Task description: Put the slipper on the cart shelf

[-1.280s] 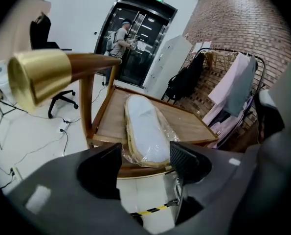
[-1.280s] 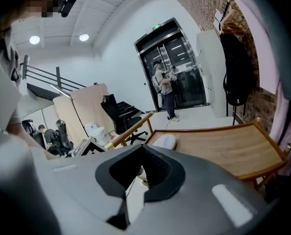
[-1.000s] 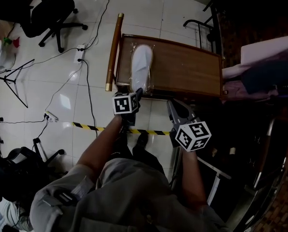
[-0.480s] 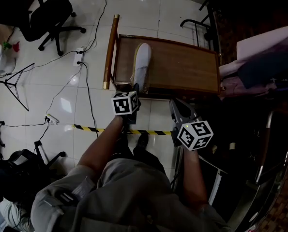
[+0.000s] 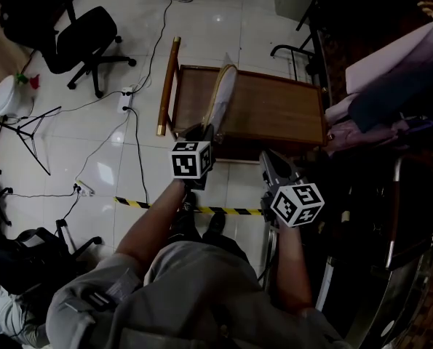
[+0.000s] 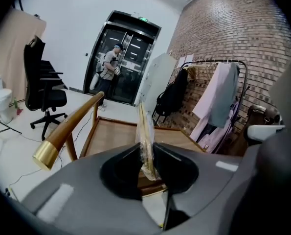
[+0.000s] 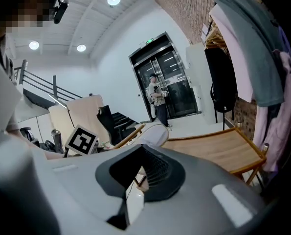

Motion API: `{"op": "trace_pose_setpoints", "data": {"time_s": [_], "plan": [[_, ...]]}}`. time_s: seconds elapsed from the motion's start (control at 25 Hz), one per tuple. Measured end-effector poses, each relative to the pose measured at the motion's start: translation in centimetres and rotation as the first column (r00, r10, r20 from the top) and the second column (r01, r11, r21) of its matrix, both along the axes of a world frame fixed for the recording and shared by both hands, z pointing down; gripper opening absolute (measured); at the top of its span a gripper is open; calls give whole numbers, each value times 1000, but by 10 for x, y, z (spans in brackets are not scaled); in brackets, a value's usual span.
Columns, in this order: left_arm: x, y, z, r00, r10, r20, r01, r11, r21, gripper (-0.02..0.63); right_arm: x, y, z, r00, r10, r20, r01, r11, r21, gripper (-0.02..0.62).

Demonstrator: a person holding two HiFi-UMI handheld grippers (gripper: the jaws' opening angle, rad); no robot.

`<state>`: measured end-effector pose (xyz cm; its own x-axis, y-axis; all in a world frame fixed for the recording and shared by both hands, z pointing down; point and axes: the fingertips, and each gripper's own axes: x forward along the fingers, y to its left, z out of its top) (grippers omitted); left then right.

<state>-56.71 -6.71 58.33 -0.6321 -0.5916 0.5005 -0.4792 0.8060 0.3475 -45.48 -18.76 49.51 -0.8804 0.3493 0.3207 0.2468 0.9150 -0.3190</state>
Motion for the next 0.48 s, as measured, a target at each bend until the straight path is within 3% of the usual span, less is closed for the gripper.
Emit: {"op": "trace_pose_setpoints", "data": {"time_s": [0.48], "plan": [[50, -28, -87, 984, 83, 159, -79, 996, -26, 66, 37, -30, -44, 991, 27, 130, -21, 999, -46, -2]]}}
